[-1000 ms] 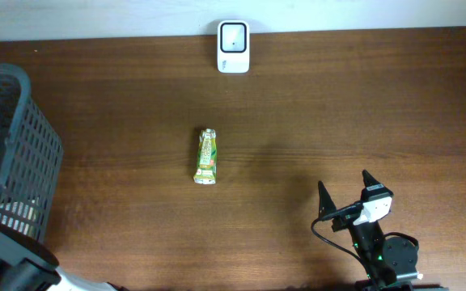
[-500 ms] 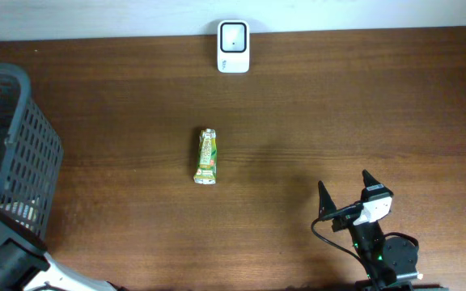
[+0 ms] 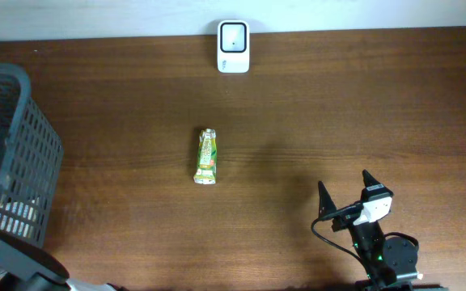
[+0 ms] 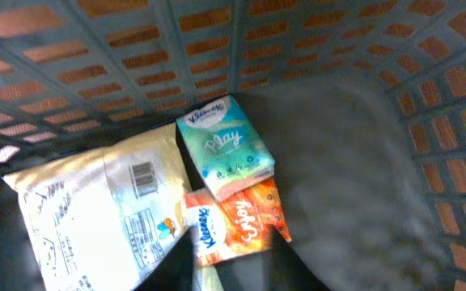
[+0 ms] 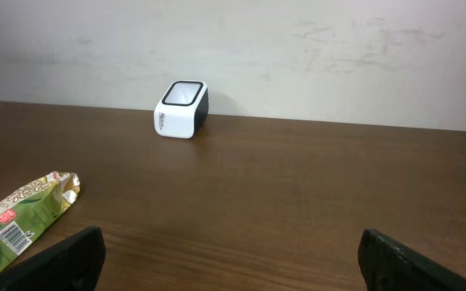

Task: Scan the item barcode
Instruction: 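Reach the left gripper into the basket and grasp the teal tissue pack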

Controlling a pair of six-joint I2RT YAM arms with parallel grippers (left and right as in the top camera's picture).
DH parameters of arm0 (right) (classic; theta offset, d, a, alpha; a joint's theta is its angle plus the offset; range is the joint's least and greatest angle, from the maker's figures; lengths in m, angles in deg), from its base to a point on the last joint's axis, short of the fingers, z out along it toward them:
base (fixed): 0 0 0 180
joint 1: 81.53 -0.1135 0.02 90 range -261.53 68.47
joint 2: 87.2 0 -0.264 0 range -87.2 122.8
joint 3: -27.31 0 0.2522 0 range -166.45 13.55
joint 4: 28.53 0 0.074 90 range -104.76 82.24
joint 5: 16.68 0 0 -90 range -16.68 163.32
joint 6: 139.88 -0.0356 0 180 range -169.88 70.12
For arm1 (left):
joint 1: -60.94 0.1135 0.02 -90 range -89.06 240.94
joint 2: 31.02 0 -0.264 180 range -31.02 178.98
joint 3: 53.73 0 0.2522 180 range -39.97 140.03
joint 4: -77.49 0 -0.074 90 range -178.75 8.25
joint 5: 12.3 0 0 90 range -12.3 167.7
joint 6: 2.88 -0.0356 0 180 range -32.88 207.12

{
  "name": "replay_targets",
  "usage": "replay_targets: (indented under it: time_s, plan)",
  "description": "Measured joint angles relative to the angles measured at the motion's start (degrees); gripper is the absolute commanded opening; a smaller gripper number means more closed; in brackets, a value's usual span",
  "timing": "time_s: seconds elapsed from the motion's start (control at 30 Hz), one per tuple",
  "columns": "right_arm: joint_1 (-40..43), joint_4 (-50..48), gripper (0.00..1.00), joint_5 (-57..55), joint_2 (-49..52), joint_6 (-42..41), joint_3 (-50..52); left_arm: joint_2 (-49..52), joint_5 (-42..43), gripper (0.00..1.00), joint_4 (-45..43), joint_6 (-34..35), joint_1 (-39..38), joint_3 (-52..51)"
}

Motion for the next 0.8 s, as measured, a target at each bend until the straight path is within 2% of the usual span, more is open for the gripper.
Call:
replay_targets:
  time_s: [0.1,0.23,0.33,0.4,0.43,0.47,0.5,0.7,0.8]
  plan:
    - [-0.02,0.02,0.99,0.00,0.00,0.04,0.00,3.02,-0.94,0.84,-4.46,-2.23,0.00,0.15]
    - [0.00,0.02,0.99,0.00,0.00,0.00,0.00,13.99,-1.29,0.84,-9.62,-11.15,0.00,0.66]
    - [-0.02,0.00,0.99,0.00,0.00,0.02,0.00,14.67,-1.29,0.63,-11.17,-14.01,0.00,0.68]
    - [-0.02,0.00,0.99,0.00,0.00,0.07,0.00,16.65,-1.27,0.60,-11.08,-14.99,0.00,0.68]
    - [-0.02,0.00,0.99,0.00,0.00,0.02,0.00,16.98,-1.29,0.49,-11.08,-15.06,0.00,0.68]
    - [-0.02,0.00,0.99,0.00,0.00,0.00,0.00,17.09,-1.29,0.28,-11.08,-15.17,0.00,0.68]
    - [0.00,0.00,0.99,0.00,0.00,0.02,0.00,17.09,-1.29,0.00,-11.10,-15.23,0.00,0.68]
    - [0.00,0.00,0.99,0.00,0.00,0.02,0.00,16.31,1.27,0.00,-9.70,-15.41,0.02,0.81]
    - [0.00,0.00,0.99,0.00,0.00,0.02,0.00,7.58,7.06,0.00,-8.72,-15.41,-0.11,0.83]
